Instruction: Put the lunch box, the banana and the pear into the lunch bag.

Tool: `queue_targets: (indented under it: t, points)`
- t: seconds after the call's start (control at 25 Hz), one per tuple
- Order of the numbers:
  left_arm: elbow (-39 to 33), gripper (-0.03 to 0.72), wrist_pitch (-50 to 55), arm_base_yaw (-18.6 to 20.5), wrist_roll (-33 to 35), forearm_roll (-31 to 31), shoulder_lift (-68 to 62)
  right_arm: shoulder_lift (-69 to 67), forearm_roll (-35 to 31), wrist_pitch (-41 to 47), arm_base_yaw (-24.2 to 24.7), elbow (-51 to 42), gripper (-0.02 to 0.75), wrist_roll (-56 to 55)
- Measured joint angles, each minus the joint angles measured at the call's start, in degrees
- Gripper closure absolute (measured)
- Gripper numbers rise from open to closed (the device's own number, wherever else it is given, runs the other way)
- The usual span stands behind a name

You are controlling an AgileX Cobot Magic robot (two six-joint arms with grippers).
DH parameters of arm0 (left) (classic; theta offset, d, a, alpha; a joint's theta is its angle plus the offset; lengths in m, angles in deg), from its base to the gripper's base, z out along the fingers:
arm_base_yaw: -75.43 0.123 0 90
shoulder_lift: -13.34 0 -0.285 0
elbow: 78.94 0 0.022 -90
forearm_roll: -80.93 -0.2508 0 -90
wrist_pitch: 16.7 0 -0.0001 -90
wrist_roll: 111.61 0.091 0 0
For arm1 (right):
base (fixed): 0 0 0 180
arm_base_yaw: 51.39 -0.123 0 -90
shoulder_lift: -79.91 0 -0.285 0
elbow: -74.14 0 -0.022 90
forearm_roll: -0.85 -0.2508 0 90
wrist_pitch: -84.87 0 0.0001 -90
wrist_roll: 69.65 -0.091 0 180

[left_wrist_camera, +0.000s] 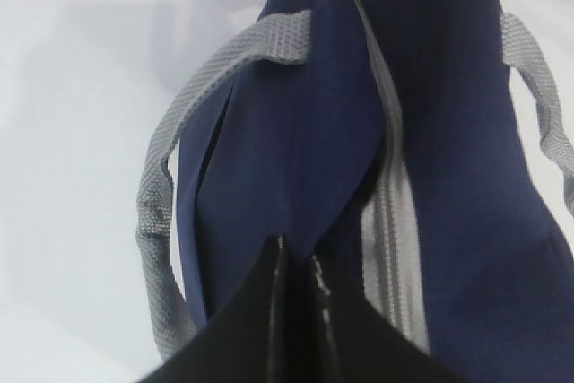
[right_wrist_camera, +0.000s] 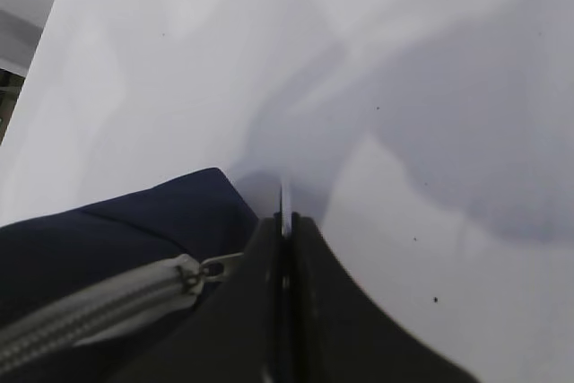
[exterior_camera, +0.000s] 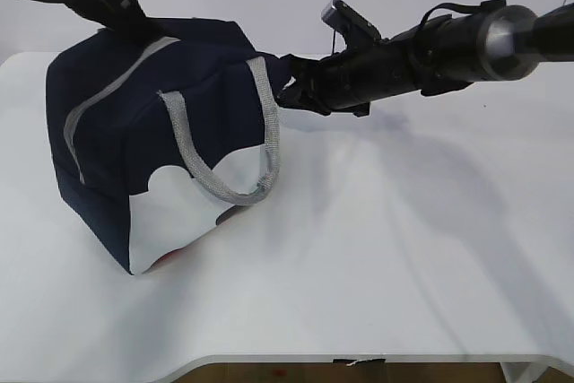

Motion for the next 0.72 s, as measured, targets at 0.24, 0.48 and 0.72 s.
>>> queue_targets:
  t: [0.24,0.48,0.72]
  points:
    - [0.0,0.685,0.0,0.0,0.0,-2.04,0.0,0.0,0.21,0.0,0.0,0.63,0.715,-0.12]
    - [0.0,0.673,0.0,0.0,-0.14,-2.45,0.0,-0.04,0.34,0.3,0.0,1.63,0.577,-0.12]
    - [0.0,0.61,0.0,0.0,-2.8,-2.71,0.0,-0.17,0.34,0.44,0.0,3.3,0.424,0.27]
